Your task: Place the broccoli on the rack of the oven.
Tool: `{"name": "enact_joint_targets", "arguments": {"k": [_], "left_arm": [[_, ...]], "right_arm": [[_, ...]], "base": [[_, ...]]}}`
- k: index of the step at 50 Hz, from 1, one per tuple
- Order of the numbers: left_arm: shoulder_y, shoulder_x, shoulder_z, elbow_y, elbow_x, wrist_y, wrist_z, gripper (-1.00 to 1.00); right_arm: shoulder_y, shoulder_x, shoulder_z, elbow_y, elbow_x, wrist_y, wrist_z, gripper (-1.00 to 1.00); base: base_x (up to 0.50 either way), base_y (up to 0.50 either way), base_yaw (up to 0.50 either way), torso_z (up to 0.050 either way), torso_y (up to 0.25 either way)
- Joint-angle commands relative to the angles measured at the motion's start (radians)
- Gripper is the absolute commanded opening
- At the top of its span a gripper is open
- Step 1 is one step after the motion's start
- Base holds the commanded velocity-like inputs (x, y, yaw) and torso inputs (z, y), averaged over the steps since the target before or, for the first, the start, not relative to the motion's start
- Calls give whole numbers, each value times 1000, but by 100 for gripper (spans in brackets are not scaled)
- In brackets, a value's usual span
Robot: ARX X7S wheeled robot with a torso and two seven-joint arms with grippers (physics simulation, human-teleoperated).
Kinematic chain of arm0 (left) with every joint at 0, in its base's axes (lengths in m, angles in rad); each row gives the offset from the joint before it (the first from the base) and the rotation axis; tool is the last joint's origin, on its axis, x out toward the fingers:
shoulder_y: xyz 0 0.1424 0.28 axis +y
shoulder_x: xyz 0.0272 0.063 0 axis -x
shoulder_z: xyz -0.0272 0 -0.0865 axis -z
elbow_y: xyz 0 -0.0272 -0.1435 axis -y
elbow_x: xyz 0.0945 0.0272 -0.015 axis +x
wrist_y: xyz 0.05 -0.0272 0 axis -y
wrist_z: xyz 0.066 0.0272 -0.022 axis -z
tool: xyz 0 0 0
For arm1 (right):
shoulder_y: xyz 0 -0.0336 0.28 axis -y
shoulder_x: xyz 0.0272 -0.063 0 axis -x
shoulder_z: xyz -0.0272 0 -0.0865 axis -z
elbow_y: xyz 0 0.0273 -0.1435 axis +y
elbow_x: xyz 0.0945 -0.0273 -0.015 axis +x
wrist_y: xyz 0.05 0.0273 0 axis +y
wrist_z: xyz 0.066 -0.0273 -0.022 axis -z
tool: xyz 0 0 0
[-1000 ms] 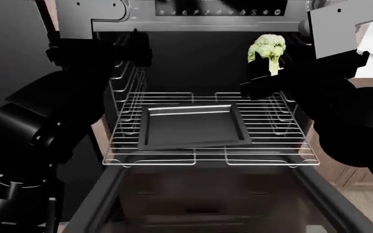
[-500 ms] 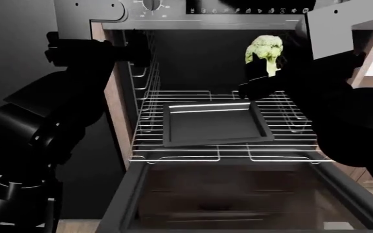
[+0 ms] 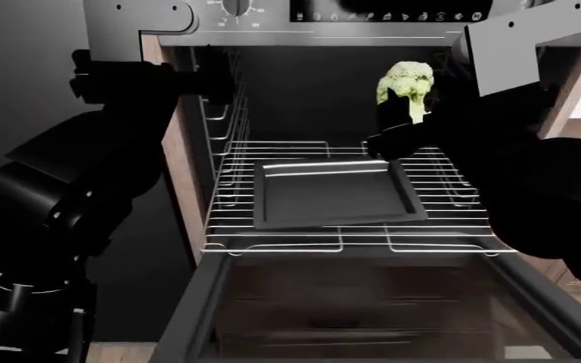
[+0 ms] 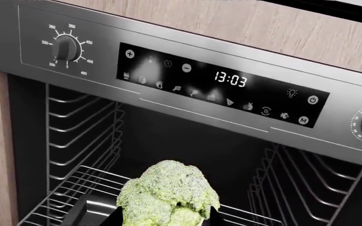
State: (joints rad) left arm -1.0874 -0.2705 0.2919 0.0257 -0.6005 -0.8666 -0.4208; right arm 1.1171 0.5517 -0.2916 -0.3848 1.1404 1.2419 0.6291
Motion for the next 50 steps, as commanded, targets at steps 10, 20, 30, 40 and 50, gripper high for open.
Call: {"name": "enact_joint_targets", "arguments": {"k": [10,20,30,40,50], "left_arm": [[0,-1,6,-1,-5,1,-6,100],[2,-3,5,-6,-7,9,-5,100],[4,-5,5,-1,-13,8,-9,100],[5,-8,5,1,-16,10,-11,100],[10,-12,2,6,-22,13,-13,100]], "right_arm": [[-5,2,-11,4,-9,-15,-10,-100],[-12,11,-12,3,-9,-25,-16,-100],[-16,10,-28,2,-13,-33,-25,-100],[-17,-7,-89,55,-61,-55,-69,-100],[-27,-19,-112,97,-84,-86,-103,-100]], "base": [[291,1,0,0,0],[322,1,0,0,0],[160,0,0,0,0],[0,0,0,0,0],[0,0,0,0,0]]}}
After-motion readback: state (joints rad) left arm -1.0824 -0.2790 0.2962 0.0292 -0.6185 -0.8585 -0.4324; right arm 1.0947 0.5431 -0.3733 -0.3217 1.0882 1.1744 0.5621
